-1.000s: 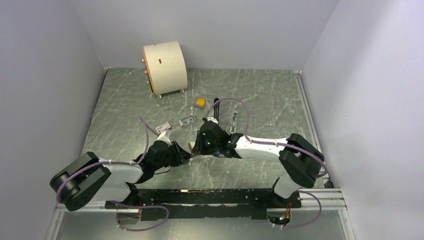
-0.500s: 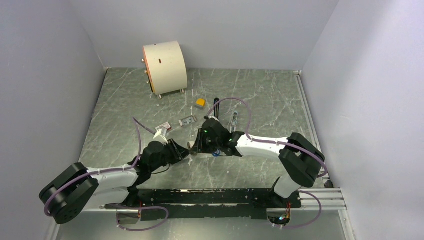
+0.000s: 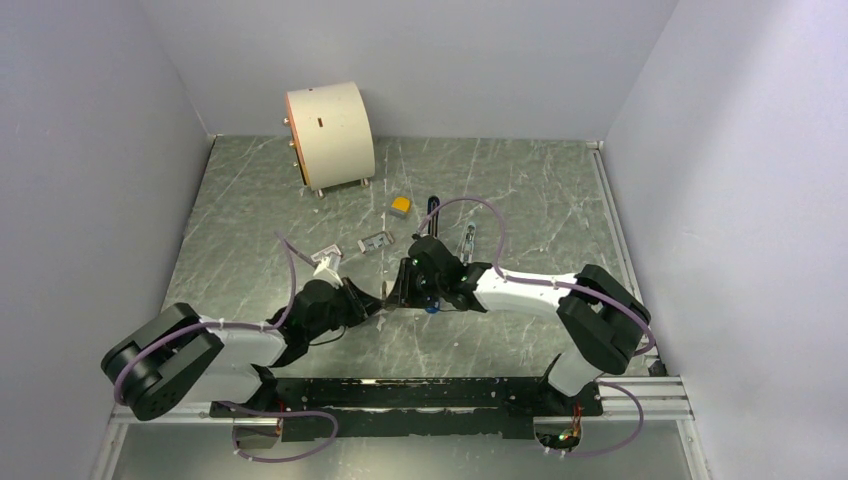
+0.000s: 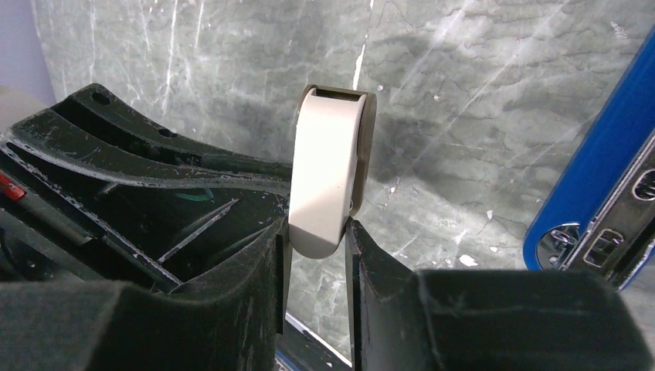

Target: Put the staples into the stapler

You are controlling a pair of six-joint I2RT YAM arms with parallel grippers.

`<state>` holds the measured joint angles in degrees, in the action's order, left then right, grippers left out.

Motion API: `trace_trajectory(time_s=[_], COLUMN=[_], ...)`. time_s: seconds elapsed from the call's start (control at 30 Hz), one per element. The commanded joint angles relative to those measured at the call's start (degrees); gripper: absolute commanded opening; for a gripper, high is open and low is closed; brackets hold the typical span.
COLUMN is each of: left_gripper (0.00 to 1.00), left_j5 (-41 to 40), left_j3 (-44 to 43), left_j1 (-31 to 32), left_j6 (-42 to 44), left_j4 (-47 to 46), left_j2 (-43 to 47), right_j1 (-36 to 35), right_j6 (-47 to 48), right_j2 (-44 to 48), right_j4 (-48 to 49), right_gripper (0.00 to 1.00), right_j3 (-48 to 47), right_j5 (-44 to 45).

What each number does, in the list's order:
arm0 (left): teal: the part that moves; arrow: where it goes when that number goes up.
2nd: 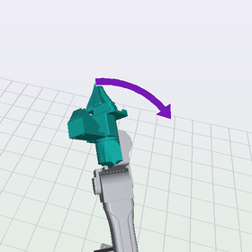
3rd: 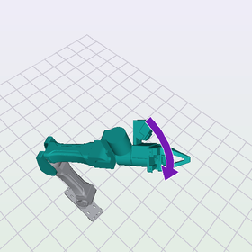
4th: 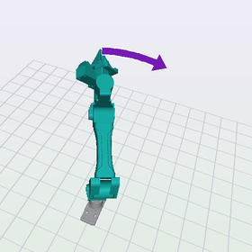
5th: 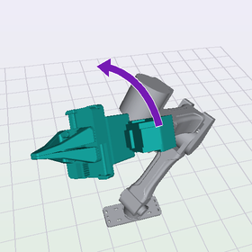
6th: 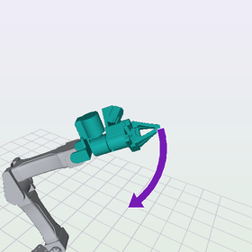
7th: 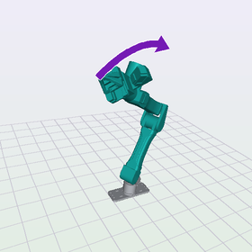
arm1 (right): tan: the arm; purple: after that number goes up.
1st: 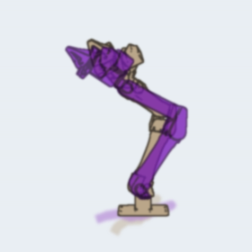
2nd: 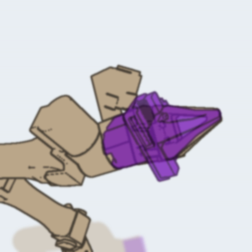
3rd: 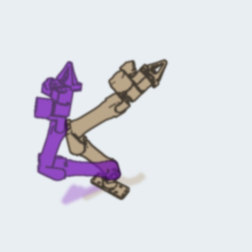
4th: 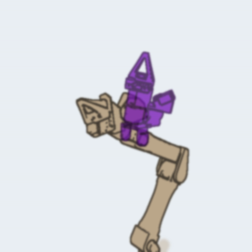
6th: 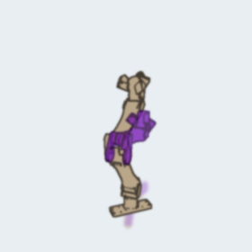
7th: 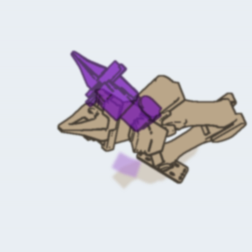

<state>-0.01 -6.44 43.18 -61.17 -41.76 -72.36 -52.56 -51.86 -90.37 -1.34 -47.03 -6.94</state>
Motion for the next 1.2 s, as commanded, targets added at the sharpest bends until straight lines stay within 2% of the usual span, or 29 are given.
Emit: trace_trajectory(time_s=[0.0,0.23,0.37,0.6,0.8,1.17], left_gripper=[0.09,0.05,0.05,0.06,0.06,0.06], left_j5=[2.1,7.8,7.7,7.1,6.7,6.6], left_j3=[-1.4,-3.6,-4.1,-5.4,-5.8,-5.3], left_j1=[-0.1,0.7,1.6,2.2,2.4,2.8], left_j6=[4.5,7.2,6.9,7.5,7.5,6.5], left_j4=[0.3,-3.8,-5.0,-4.2,-2.3,-3.8], left_j2=[-3.3,-13.0,-16.7,-18.8,-19.7,-22.6], right_j1=[1.2,2.2,2.8,3.8,4.1,4.0], right_j6=[1.5,3.5,4.8,6.6,13.0,21.2], right_j2=[2.0,2.0,1.9,0.4,-2.2,-8.1], right_j4=[-1.9,-7.4,-10.2,-12.9,-14.9,-11.1], right_gripper=[0.21,0.21,0.21,0.22,0.26,0.30], right_j3=[-2.4,-5.4,-7.3,-9.8,-14.0,-18.3], right_j5=[2.3,6.0,8.9,10.0,13.6,12.7])
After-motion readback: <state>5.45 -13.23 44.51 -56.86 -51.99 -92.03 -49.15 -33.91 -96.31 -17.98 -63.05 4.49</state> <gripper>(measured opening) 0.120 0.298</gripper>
